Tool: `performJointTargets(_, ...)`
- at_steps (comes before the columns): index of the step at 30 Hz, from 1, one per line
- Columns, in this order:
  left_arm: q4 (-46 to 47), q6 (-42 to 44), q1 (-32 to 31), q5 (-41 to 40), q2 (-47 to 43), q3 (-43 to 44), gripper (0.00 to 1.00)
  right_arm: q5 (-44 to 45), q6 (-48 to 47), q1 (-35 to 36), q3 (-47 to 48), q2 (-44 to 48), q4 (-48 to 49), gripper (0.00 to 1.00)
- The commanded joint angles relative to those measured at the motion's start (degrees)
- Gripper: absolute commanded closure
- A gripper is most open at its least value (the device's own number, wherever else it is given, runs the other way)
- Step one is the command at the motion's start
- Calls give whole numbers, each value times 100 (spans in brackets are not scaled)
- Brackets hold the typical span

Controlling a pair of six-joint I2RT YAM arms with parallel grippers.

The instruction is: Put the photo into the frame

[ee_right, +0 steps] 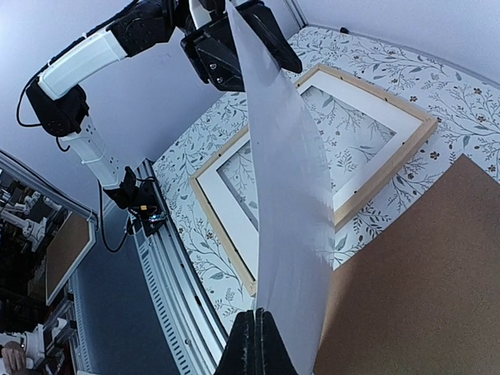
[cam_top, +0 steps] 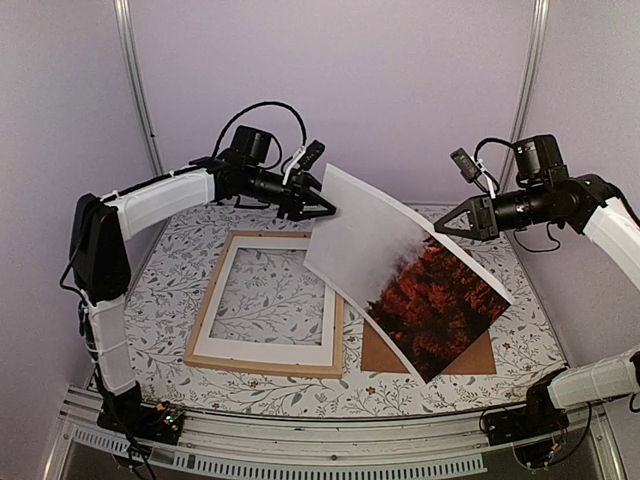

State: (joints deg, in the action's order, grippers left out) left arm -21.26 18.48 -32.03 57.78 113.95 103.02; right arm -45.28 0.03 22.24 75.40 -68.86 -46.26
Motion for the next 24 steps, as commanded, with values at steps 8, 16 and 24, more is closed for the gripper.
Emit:
performJointTargets(8,325,-499,337,426,-336,-354,83,349,234,46,28,-103,183,100)
performJointTargets(16,87,-557,335,245,-554,-338,100,879,231,46,174,-243,-25,91)
performJointTargets(24,-640,-242,133,-256,-978,-270,100,1450,86,105,517,-347,-111,49)
